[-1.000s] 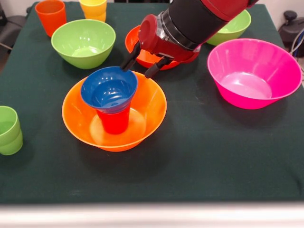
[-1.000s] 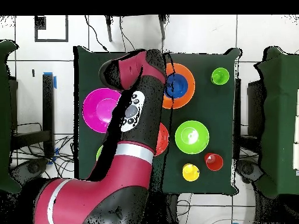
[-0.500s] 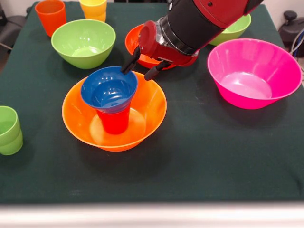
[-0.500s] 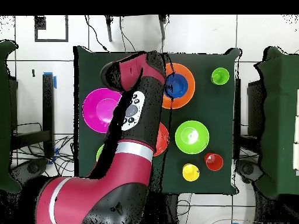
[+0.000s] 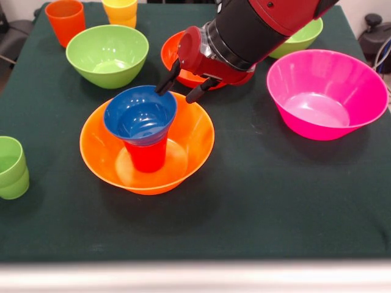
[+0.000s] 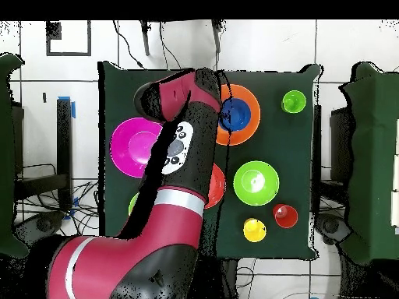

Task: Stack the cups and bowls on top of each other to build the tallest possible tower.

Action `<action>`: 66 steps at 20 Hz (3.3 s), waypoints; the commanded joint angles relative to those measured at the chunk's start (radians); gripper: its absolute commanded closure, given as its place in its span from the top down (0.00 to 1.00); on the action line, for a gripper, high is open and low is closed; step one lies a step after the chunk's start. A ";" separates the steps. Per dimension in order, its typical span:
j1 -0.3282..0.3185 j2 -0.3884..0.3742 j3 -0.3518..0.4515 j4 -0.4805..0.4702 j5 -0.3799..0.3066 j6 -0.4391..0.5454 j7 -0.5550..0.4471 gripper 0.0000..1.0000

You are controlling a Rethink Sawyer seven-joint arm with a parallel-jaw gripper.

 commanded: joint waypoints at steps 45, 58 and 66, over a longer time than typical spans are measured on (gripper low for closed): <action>0.022 0.098 0.076 -0.030 0.020 -0.051 0.217 1.00; 0.021 0.094 0.076 -0.024 0.020 -0.058 0.211 0.00; 0.023 0.089 0.073 -0.018 0.019 -0.055 0.209 0.00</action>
